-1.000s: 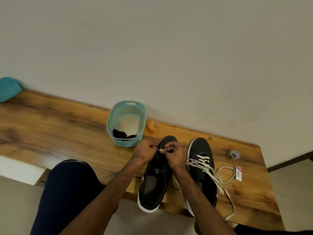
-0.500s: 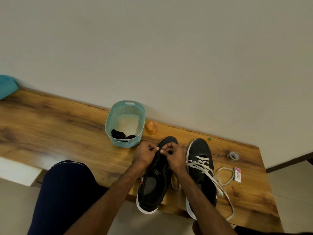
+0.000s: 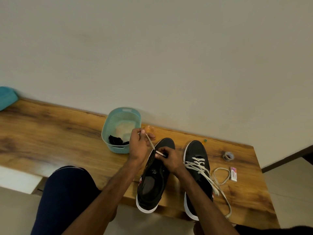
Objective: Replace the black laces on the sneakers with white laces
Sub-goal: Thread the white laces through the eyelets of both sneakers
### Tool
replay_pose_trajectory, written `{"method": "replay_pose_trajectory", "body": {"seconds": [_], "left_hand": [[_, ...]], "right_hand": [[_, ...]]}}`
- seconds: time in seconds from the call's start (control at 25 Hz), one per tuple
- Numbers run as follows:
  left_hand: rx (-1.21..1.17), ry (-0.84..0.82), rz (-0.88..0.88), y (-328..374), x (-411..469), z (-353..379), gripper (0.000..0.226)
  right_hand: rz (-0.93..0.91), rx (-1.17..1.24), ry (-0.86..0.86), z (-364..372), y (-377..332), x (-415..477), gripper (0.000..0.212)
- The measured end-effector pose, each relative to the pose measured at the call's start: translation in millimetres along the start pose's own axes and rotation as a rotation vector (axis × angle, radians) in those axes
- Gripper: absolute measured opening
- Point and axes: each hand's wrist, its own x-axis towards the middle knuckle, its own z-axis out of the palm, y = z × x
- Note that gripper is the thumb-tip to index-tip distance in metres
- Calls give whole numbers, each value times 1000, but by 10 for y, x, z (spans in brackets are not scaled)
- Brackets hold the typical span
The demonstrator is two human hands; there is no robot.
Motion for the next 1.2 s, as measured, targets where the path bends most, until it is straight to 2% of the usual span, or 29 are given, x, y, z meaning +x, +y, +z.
{"method": "replay_pose_trajectory", "body": {"seconds": [0.12, 0.28, 0.36, 0.4, 0.48, 0.52, 0.6, 0.64, 0.68, 0.72, 0.8, 0.92, 1.0, 1.04, 1.12, 1.2], "left_hand": [[-118, -35, 70, 128, 51, -57, 16], [-309, 22, 170, 527, 309, -340, 22], [-227, 10, 265, 610, 325, -440, 22], [-50, -17, 330, 591, 275, -422, 21], [516, -191, 434, 372, 150, -268, 14], [842, -316, 432, 192, 94, -173, 10], [1421, -446, 340, -183, 16, -58, 28], [1598, -453, 316, -323, 1, -49, 34], [1672, -442, 309, -415, 0, -56, 35], [1655, -430, 304, -442, 4, -57, 34], [1398, -413, 251, -406, 46, -75, 29], [806, -313, 121, -156, 118, -121, 32], [345, -255, -80, 33, 68, -117, 28], [205, -252, -194, 75, 41, -106, 28], [204, -284, -308, 73, -41, -46, 32], [240, -310, -295, 105, -91, 19, 32]], "right_hand": [[-9, -91, -66, -37, -19, -63, 49], [-19, -136, -75, -58, -9, -61, 66], [-13, -143, -76, -51, -1, -32, 67], [-13, -158, -76, -43, 2, -14, 66], [-22, -188, -66, -28, -3, -3, 66], [-28, -202, -59, -19, -10, -8, 67], [-60, -217, -44, 11, 11, -19, 64], [-78, -223, -29, 21, 26, -25, 60], [-86, -229, -10, 27, 34, -33, 55], [-91, -228, 3, 31, 51, -33, 52], [-94, -208, -11, 27, 63, -31, 55], [-67, -192, -26, 22, 51, -38, 69], [-70, -196, -10, 23, 60, -49, 70], [-77, -195, -6, 20, 63, -55, 69], [-91, -188, -5, 9, 67, -52, 66], [-89, -195, -18, -1, 60, -46, 67]]}}
